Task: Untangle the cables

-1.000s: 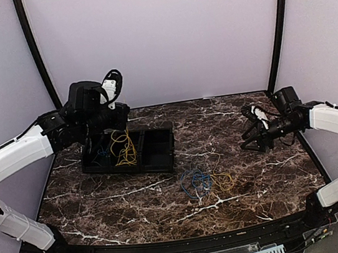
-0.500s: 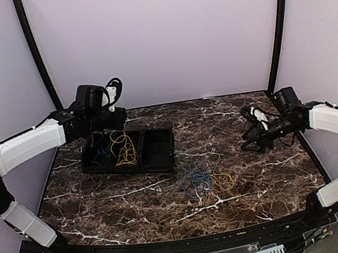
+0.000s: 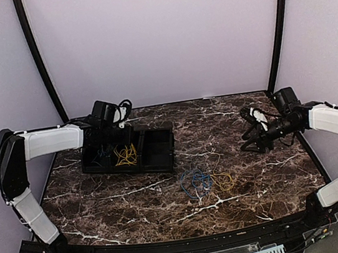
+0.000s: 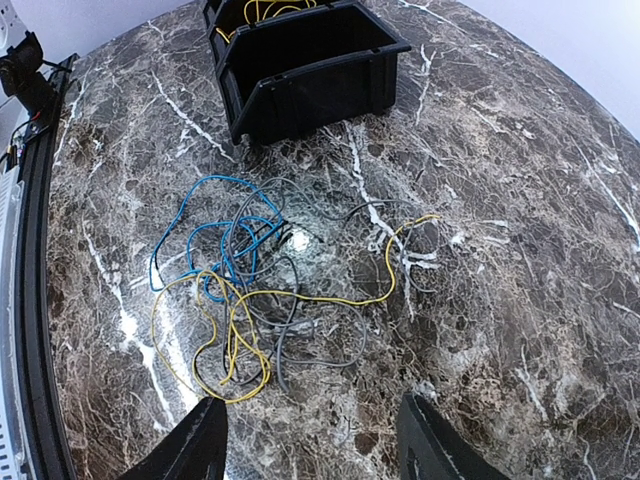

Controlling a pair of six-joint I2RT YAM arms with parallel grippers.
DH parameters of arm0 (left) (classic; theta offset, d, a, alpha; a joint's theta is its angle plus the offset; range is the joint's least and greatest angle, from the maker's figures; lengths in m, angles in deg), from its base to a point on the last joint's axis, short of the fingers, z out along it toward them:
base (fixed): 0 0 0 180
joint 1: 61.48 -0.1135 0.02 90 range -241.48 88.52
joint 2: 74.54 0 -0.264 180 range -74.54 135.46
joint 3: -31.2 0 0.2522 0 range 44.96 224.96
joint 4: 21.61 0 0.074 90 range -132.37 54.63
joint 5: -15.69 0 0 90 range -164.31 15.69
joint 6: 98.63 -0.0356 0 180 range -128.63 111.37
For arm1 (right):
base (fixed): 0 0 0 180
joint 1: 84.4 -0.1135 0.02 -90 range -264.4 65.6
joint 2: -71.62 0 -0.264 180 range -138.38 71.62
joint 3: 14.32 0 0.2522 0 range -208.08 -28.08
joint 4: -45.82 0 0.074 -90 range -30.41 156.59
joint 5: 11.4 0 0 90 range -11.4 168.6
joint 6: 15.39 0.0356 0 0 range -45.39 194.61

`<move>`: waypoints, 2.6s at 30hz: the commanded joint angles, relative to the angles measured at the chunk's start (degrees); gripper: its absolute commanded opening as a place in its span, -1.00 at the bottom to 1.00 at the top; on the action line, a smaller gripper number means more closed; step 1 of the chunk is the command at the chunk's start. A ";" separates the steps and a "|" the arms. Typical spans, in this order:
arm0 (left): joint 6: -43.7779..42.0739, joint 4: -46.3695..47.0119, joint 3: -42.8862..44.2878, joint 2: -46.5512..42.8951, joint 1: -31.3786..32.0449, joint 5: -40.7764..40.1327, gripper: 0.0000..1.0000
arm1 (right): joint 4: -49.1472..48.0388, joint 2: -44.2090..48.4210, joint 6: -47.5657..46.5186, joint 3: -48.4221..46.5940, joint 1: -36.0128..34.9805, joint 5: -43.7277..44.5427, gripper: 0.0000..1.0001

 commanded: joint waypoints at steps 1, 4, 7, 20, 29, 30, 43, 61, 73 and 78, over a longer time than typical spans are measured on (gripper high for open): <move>2.42 0.09 -1.09 1.43 -1.07 1.56 -1.00 | 0.15 -0.67 -0.86 0.36 -0.72 0.66 0.20; 3.23 -0.50 -1.74 2.30 -1.31 1.15 -1.00 | 0.19 -0.78 -1.03 0.40 -0.97 0.68 0.20; 3.70 -0.75 -2.50 2.52 -1.53 1.50 -1.00 | 0.29 -1.11 -1.12 0.32 -1.23 0.92 0.20; 6.13 -7.68 0.16 2.70 -1.62 3.40 -0.66 | 0.45 -2.07 -1.45 0.07 -2.68 1.97 0.20; 7.10 -13.17 -0.48 -4.54 -1.55 1.61 -0.43 | 0.67 -2.77 -1.72 -0.13 -3.87 2.92 0.20; 7.08 -12.94 -0.70 -5.26 -1.55 1.52 -0.43 | 0.73 -2.85 -1.74 -0.13 -3.95 3.02 0.20; 6.20 2.26 -11.01 -24.34 -0.99 15.79 -0.39 | 0.97 -2.68 -2.00 -0.21 -4.10 3.60 0.20; 0.73 6.60 -10.36 -8.99 27.50 8.34 -0.33 | 1.46 -2.96 -2.31 -0.39 -4.82 3.65 0.06; 19.72 1.96 -4.27 4.18 28.95 -3.70 -0.40 | 1.50 -3.42 -2.49 -0.41 -5.26 3.87 0.06; 23.36 5.37 -4.44 8.18 28.95 -3.72 -0.40 | 1.64 -3.33 -2.53 -0.39 -5.35 3.83 0.06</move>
